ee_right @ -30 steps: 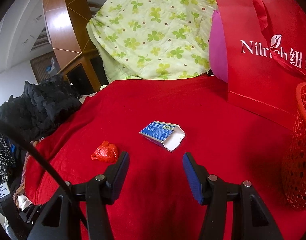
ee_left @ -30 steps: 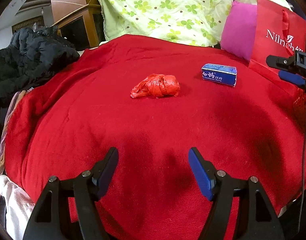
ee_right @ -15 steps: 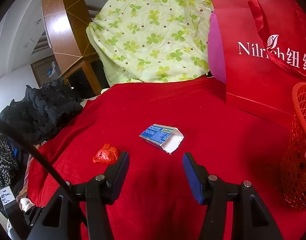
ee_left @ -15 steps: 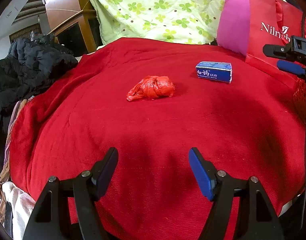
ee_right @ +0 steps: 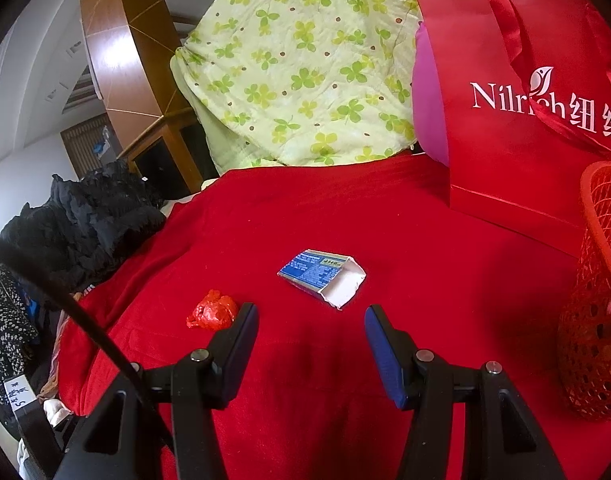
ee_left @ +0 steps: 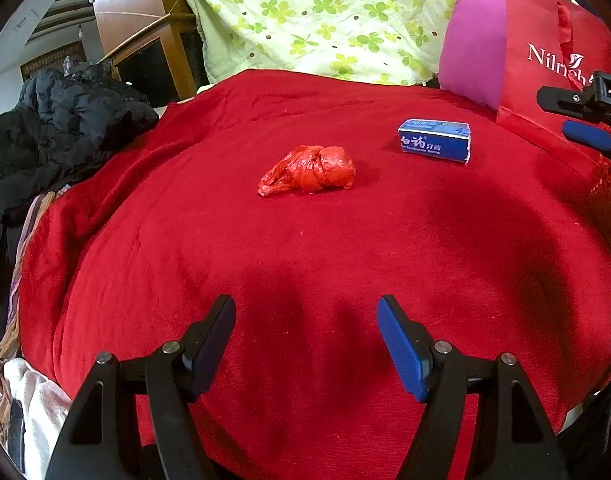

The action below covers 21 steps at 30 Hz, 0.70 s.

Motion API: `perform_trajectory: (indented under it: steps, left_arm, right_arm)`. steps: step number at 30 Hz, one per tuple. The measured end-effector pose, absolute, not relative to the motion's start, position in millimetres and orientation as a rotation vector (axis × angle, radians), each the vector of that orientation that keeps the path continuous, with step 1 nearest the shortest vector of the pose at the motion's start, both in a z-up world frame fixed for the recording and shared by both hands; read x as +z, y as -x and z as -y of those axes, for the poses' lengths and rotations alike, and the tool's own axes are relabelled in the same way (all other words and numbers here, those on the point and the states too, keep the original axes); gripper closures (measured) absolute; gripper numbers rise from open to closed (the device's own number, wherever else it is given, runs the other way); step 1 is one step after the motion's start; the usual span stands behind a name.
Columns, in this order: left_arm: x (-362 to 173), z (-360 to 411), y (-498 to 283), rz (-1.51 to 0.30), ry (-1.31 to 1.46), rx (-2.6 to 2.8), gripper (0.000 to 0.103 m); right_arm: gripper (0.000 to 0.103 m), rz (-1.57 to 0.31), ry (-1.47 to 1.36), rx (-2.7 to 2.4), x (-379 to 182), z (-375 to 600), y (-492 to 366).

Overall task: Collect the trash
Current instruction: 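Move both open tools back over the blue box and red plastic bag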

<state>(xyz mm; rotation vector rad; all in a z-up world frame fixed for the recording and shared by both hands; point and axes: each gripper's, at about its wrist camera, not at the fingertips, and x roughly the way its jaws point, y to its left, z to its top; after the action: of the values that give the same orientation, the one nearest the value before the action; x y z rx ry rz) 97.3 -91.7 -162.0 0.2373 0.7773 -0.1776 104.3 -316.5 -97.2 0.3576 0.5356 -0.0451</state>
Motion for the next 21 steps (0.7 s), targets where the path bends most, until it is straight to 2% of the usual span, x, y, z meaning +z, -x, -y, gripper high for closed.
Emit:
perform_trajectory:
  steps: [21]
  left_arm:
    - [-198, 76, -123, -0.863, -0.166, -0.183, 0.029]
  right_arm:
    - [0.044, -0.619, -0.291, -0.06, -118, 301, -139]
